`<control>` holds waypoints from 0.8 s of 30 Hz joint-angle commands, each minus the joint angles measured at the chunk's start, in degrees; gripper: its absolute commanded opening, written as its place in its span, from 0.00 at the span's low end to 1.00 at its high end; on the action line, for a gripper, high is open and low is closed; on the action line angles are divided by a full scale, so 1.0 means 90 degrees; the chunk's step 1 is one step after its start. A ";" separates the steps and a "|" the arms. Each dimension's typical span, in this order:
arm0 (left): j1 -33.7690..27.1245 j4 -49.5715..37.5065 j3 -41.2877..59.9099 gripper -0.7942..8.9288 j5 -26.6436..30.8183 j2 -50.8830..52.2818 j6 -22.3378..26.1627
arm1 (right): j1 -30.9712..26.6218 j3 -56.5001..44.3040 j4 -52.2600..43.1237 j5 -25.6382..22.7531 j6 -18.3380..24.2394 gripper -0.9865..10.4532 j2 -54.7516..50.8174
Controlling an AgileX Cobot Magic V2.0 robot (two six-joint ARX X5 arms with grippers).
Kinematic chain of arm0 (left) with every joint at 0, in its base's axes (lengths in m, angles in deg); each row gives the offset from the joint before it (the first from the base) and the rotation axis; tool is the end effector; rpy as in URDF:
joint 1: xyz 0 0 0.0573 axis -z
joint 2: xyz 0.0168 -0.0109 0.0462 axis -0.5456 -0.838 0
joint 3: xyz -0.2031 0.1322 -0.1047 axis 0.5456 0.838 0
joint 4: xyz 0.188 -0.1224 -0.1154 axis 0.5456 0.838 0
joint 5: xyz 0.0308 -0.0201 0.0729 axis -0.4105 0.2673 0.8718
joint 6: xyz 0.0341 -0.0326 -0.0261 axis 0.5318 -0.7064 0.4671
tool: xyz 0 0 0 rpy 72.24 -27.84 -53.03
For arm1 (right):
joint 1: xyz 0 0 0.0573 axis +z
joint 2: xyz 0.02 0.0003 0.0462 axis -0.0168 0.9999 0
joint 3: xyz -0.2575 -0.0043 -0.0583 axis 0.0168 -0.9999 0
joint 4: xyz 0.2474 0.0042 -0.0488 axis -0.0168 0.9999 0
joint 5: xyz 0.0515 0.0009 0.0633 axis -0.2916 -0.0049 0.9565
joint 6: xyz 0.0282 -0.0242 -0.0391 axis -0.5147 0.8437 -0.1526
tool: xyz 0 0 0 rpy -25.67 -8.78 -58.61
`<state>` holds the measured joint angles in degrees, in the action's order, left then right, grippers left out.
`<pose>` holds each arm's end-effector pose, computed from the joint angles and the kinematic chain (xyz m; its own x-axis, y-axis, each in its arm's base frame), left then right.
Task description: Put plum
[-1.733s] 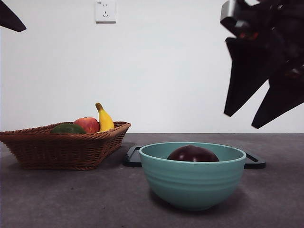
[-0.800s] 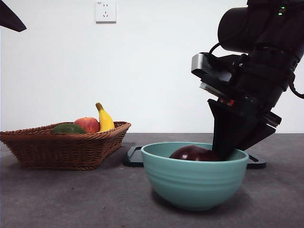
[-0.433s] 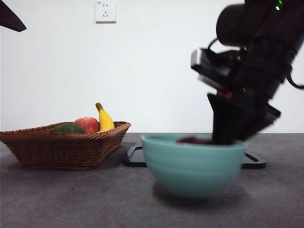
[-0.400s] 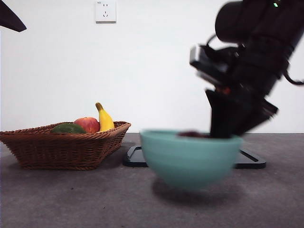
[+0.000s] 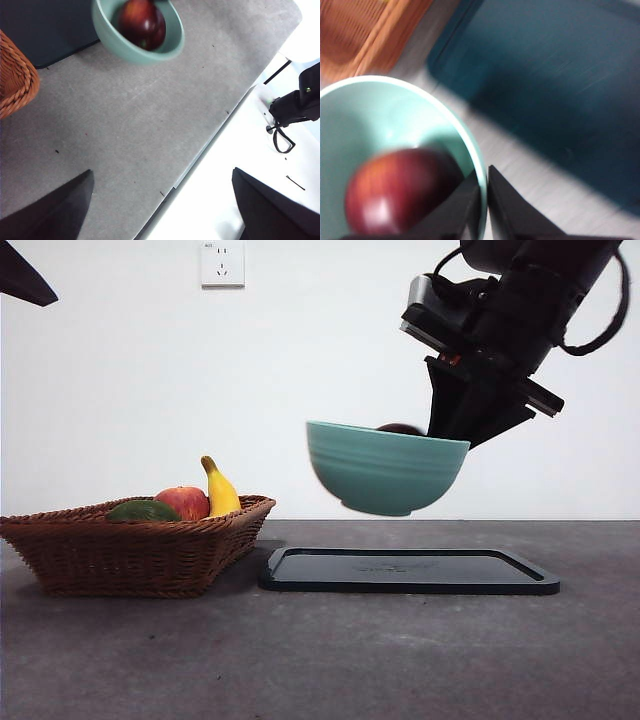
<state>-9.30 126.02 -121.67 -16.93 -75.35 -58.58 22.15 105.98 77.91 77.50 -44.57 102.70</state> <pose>0.1347 -0.0772 0.3235 0.2528 -0.7303 -0.6346 0.7107 0.5852 -0.3903 0.2910 0.1346 0.2526 0.3368 0.4986 -0.7987 -0.4713 0.8236 0.3154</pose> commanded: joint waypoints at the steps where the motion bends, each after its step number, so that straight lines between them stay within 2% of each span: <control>1: 0.0034 -0.0056 -0.0078 0.53 -0.0036 -0.0032 0.0126 | -0.0138 0.0486 0.0068 -0.0007 -0.0061 0.10 0.0413; 12: 0.0034 -0.0049 -0.0078 0.53 -0.0036 -0.0032 0.0126 | -0.0563 0.1868 0.0313 -0.0124 -0.0058 0.10 0.1807; 24: 0.0034 -0.0046 -0.0078 0.53 -0.0036 -0.0032 0.0124 | -0.0675 0.2259 0.0143 -0.0308 0.0024 0.10 0.2630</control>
<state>-9.30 126.02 -121.67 -16.93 -75.35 -58.58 15.97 124.54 79.96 74.68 -44.55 125.06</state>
